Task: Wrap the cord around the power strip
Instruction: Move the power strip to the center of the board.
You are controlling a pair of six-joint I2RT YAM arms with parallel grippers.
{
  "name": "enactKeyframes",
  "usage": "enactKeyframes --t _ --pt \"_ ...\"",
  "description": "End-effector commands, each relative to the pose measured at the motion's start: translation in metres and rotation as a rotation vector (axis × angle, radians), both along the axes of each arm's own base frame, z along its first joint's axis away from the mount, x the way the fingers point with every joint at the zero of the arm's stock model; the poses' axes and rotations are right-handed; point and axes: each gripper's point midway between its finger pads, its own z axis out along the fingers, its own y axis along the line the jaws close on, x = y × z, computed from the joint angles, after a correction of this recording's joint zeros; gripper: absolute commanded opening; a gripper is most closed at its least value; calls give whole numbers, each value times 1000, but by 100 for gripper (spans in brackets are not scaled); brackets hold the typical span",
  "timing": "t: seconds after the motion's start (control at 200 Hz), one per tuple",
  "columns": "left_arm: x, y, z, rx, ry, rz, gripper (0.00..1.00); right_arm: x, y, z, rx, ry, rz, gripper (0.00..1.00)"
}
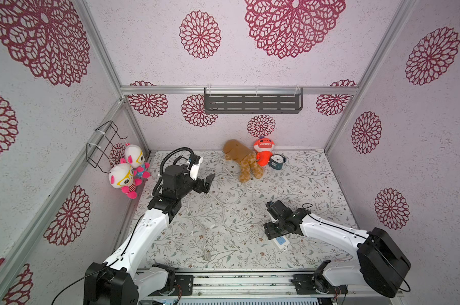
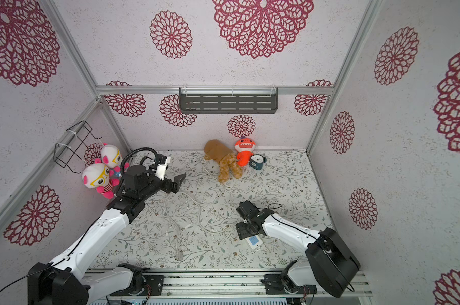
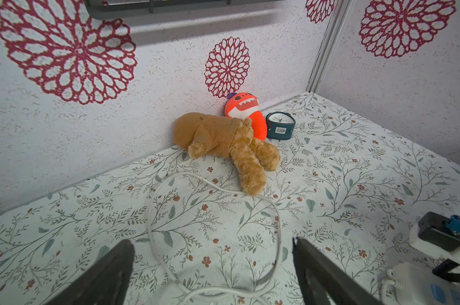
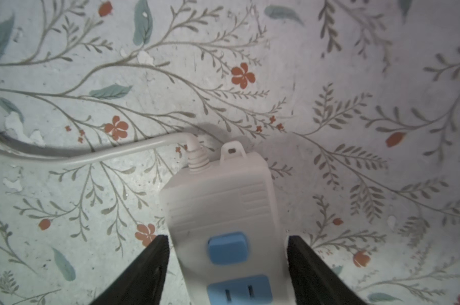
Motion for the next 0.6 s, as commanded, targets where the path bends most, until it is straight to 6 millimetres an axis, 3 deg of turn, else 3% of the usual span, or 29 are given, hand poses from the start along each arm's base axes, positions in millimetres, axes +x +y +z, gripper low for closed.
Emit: enactKeyframes --t 0.0,0.18,0.31,0.46,0.54,0.59 --pt "-5 0 2 25 -18 -1 97 -1 17 -3 34 46 80 65" --pt "-4 5 5 32 -24 24 97 15 37 2 56 41 122 54" --pt "-9 10 10 21 -15 53 97 30 77 6 75 45 231 50" --pt "-20 19 12 21 -34 84 97 49 119 -5 42 87 355 45" --pt "-27 23 9 25 -27 99 97 57 133 -4 49 86 400 48" --pt "-31 26 7 25 -26 107 97 61 139 -1 53 76 426 58"
